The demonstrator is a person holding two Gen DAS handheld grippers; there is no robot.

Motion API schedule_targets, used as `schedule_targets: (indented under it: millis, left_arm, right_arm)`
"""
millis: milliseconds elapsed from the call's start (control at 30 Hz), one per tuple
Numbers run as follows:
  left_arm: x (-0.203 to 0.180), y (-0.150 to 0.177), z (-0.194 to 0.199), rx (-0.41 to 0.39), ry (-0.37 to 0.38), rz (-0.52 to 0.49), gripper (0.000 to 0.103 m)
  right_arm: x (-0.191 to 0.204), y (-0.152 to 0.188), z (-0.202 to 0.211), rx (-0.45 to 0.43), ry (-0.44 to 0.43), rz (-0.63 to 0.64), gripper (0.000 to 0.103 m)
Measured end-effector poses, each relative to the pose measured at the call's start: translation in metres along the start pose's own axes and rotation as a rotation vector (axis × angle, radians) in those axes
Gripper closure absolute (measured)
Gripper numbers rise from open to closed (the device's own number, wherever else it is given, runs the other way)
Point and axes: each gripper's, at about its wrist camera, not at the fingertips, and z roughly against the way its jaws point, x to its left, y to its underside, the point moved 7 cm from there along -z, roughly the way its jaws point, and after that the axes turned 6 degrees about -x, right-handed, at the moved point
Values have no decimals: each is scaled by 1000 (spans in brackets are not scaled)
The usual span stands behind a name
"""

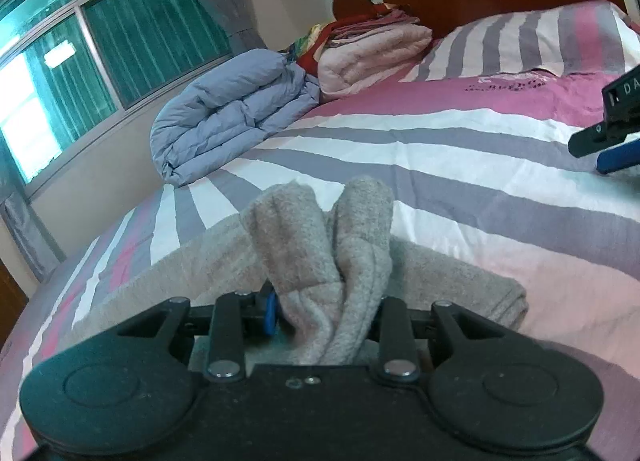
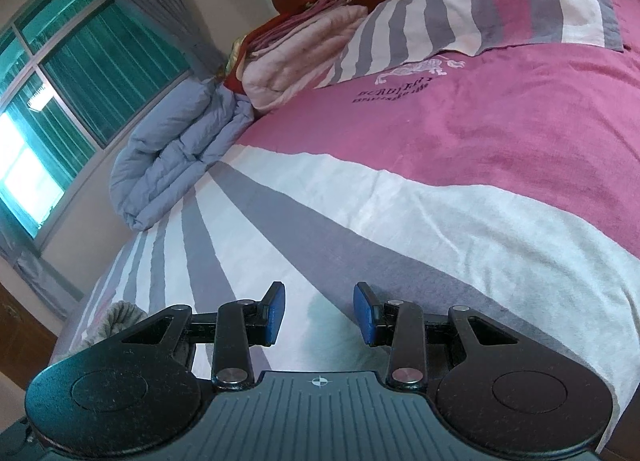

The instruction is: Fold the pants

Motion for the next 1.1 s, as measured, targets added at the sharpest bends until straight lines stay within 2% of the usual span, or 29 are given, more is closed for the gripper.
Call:
schedule_targets:
  millis: [333, 367, 433, 467, 500, 600, 667, 767, 833, 900, 967, 1000, 1033, 1067, 1100]
  left_arm:
    - [-2, 5, 9, 16, -61, 74, 79]
    - [-2, 5, 8, 23, -64, 75, 73]
    - [-6, 3, 9, 24, -43, 77, 51]
    - [-8, 2, 11, 12, -20, 84, 37]
    - [-11, 0, 15, -16, -2, 88, 33]
    - [-11, -4, 32, -61, 16, 86, 33]
    - [6, -2, 47, -91, -35, 113, 35]
    - [64, 13, 73, -108, -153, 227, 35]
    - [117, 35, 95, -98, -261, 312, 35]
    - [163, 60, 114, -76, -343, 378, 23]
    - [207, 95, 133, -21, -405, 463, 23]
    - [221, 108, 140, 1, -433, 491, 23]
    - [235, 126, 148, 26, -465, 534, 24]
    - [246, 139, 155, 38, -494, 578, 24]
    - [254, 152, 164, 37, -518, 627, 24]
  right_arm:
    - [7, 3, -10, -9, 59, 86, 65]
    - [7, 3, -13, -11, 66, 98, 65]
    - [5, 4, -18, -5, 77, 106, 65]
    - [5, 5, -19, -2, 81, 110, 65]
    - [5, 4, -20, 0, 83, 119, 65]
    - [6, 5, -21, 5, 87, 147, 65]
    - [6, 4, -21, 4, 83, 150, 65]
    - [6, 2, -20, -4, 70, 146, 65]
    - [9, 1, -17, -7, 38, 146, 64]
    - [21, 1, -11, -18, -39, 158, 64]
    - [42, 7, -2, 22, -195, 156, 64]
    - [55, 12, 2, 54, -279, 164, 61]
    - [71, 20, 7, 85, -351, 180, 31]
    - [86, 28, 12, 102, -406, 193, 13]
    - [98, 34, 18, 96, -445, 205, 3]
